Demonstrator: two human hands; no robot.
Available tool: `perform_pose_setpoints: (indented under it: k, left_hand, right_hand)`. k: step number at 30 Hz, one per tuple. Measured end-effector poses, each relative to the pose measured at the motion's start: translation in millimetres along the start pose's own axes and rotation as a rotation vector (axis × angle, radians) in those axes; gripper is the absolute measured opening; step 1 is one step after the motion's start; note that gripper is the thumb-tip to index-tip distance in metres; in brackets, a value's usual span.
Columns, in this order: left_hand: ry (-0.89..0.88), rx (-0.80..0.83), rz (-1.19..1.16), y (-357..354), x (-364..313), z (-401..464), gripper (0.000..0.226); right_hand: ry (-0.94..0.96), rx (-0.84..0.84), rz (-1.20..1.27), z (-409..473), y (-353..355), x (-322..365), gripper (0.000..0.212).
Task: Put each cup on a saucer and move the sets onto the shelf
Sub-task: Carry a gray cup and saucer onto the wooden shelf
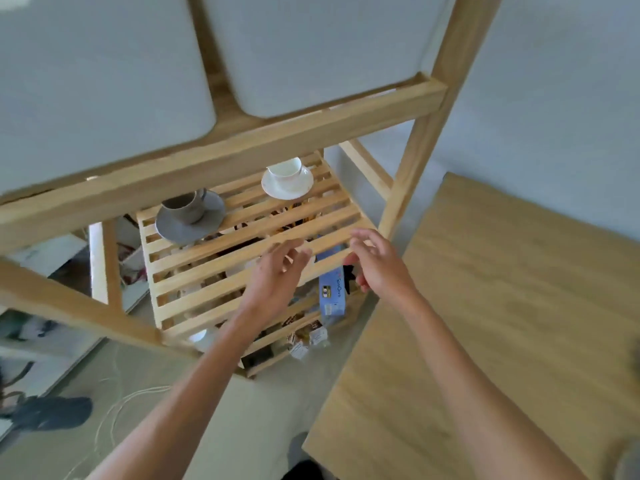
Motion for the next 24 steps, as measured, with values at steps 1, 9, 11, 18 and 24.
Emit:
perform_pose_setpoints:
  k: [1, 9, 11, 18, 24]
  left_hand:
    - [-0.007, 0.033, -0.023, -2.9, -4.3, -15.6, 0.039]
    - [-0.019, 0.12, -0.191, -23.2, -33.0, -123.9, 0.035]
    - [-0.023, 0.132, -0.189, -36.3, -40.1, -146.9, 0.035]
    - [-0.073, 0.216, -0.14, -119.7, -79.4, -222.7, 0.03]
    - [-0.047, 0.328, -0.258, -210.2, -96.0, -265.7, 0.028]
  right_hand:
    - [-0.015, -0.027, 0.014, -19.7, 4.0, -6.0, 0.022]
    - [-0.045, -0.161, 0.11, -154.7, 32.8, -53.4, 0.02]
    - [-0.049, -0.196, 0.156, -189.2, 42.1, -68.2, 0.023]
    - [-0.109, -0.275, 0.26, -300.4, 100.3, -135.6, 0.023]
    - [-0.271, -0.353, 0.346, -382.9, 146.0, -214.8, 0.022]
Point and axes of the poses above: each hand's wrist, its own z-axis towards the middle knuckle, its own y-axis out of the back of the hand, x = y × z, the point moved 4 cm from there along z, towards the middle knuckle, and after that the axes turned 9 degrees about -z, right-handed, at the moved point
